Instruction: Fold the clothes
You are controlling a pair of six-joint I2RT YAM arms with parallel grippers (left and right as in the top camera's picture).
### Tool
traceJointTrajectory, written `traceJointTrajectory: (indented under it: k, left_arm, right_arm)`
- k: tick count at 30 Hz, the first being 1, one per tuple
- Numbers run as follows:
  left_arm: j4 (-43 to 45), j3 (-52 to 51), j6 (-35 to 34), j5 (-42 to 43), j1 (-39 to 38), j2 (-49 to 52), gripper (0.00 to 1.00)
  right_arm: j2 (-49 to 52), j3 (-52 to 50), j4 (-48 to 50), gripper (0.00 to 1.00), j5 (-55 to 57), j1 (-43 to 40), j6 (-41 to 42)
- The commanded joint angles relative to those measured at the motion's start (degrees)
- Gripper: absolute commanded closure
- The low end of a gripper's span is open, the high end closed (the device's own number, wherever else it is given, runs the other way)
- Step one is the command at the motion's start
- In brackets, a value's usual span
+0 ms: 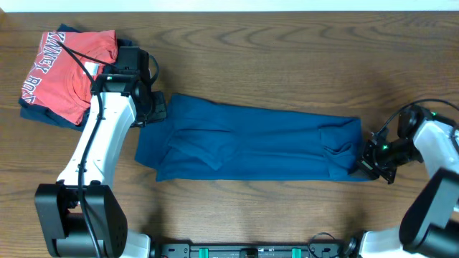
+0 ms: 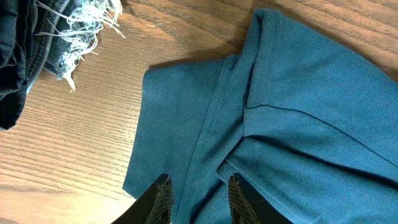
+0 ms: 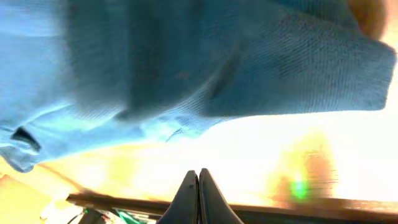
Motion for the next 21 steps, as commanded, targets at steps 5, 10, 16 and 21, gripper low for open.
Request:
traceJointTrajectory:
  k: [5, 10, 16, 21]
  left_arm:
    - [-0.17, 0.83, 0.42, -0.22, 0.28, -0.92, 0.68]
    - [-0.15, 0.83, 0.39, -0.22, 0.28, -0.92, 0.68]
    - [0.76, 0.83, 0.39, -0.22, 0.28, -0.92, 0.68]
    - [0.76, 0.83, 0.39, -0.22, 0.28, -0.92, 0.67]
  right_arm:
    - [-7.85, 0.31, 6.43, 0.67, 2.89, -1.55, 0.63]
    - [-8.52, 0.15, 11.06, 0.38, 3.10, -4.63, -2.08]
    - [-6.05, -0.68, 15.19, 0.40, 0.35, -3.23, -5.68]
    - [-5.57, -0.68, 15.32, 0.40, -5.49, -0.90, -11.26]
